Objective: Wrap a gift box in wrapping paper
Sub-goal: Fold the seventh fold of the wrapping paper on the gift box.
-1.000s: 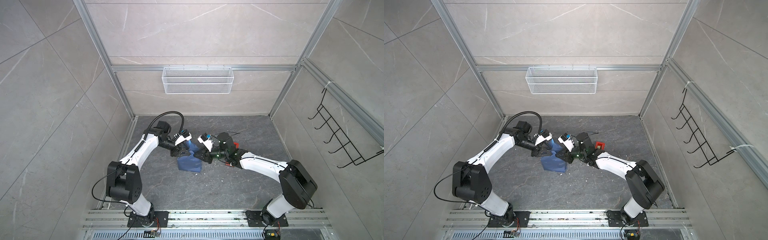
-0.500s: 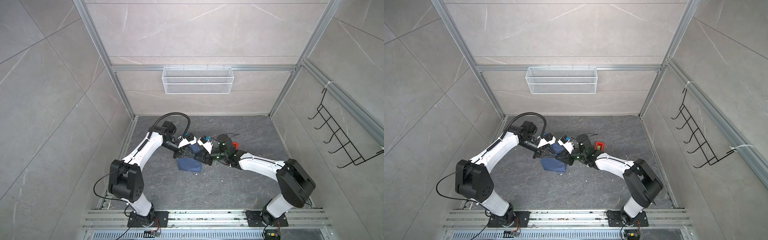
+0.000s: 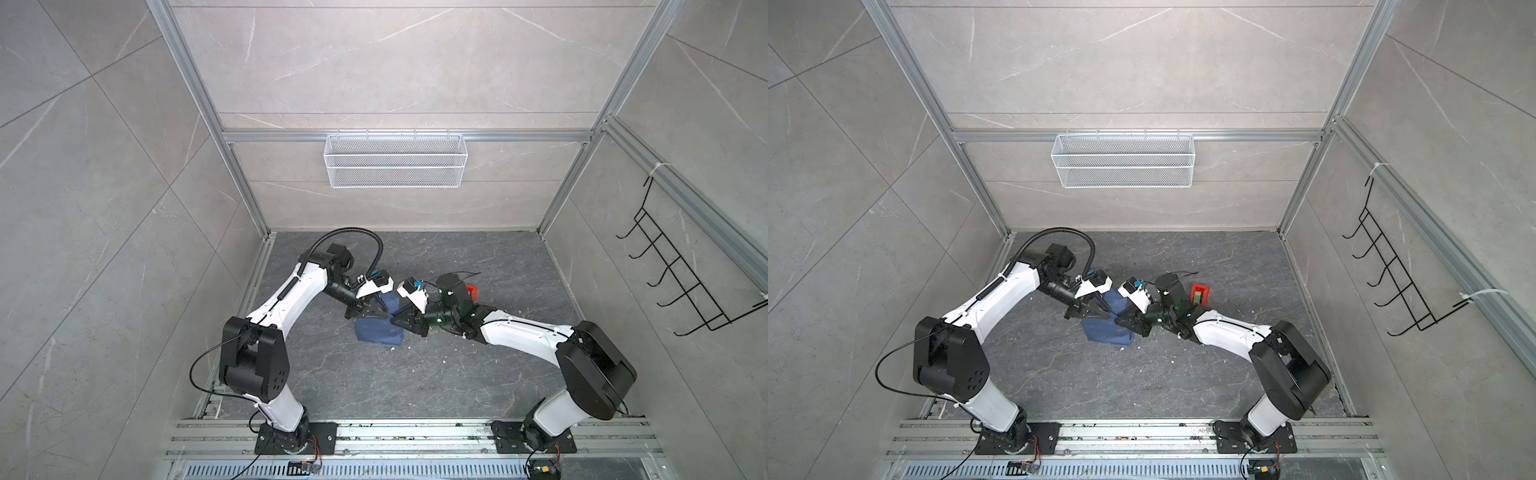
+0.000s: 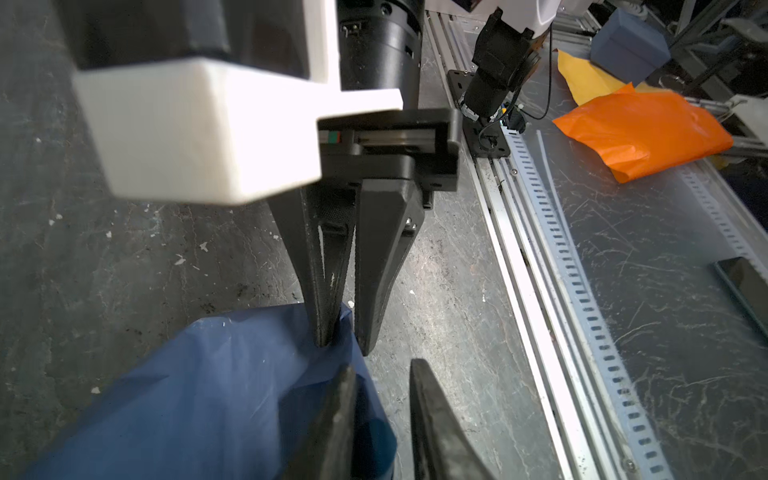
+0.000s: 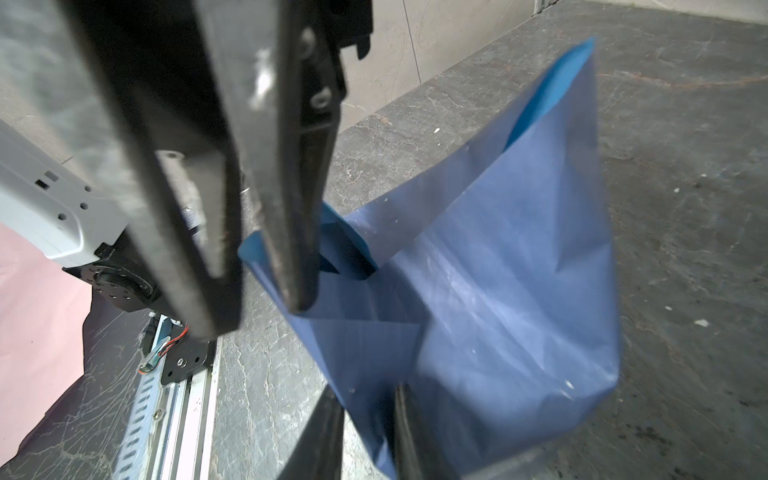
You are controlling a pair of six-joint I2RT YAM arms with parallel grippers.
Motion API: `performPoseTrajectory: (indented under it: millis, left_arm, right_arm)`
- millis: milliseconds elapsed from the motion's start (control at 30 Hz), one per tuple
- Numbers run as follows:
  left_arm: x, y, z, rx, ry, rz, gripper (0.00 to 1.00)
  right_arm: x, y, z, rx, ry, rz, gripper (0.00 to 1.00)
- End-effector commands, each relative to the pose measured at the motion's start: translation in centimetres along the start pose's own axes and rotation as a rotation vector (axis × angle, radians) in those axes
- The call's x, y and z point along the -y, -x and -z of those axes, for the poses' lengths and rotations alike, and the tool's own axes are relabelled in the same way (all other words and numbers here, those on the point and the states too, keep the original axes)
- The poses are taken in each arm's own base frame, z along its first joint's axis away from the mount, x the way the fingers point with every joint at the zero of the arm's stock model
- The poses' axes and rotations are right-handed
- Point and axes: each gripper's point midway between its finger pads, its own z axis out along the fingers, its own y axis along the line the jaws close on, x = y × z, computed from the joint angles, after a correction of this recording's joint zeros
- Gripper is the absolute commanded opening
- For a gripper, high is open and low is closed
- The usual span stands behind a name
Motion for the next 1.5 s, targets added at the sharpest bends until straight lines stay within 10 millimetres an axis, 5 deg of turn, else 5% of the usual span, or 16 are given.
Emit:
performPoseTrajectory:
  millis: [0, 333, 600, 867, 1200, 1333, 1467]
  left_arm:
    - [0.3, 1.0, 0.5, 0.005, -0.021, -0.081, 0.34]
    - [-1.1, -0.5, -0.1, -0.081, -0.096, -0.123, 0.28]
    - [-2.9, -1.4, -0.7, -0.097, -0.053, -0.108, 0.01]
    - [-3.5, -2.3, -1.7, -0.124, -0.032, -0.062, 0.00]
    - [-5.1, -3.5, -2.3, -0.206, 0.042, -0.036, 0.00]
    - [-6.2, -4.6, -2.6, -0.264, 0.105, -0.033, 0.00]
    - [-6.2, -5.1, -2.8, -0.293, 0.123, -0.032, 0.00]
  right_arm:
    - [0.0, 0.1, -0.7, 0.004, 0.028, 0.022, 0.22]
    - [1.3, -0.1, -1.0, 0.005, 0.016, 0.002, 0.09]
    - [1.6, -0.8, -1.1, 0.002, 0.019, -0.020, 0.09]
    - [1.1, -0.5, -0.4, 0.011, 0.013, -0.015, 0.11]
    - [0.7, 1.2, 4.0, 0.081, -0.113, 0.019, 0.21]
    - [1.3, 0.7, 4.2, 0.077, -0.141, -0.006, 0.21]
    - [1.5, 2.2, 3.8, 0.140, -0.126, -0.022, 0.20]
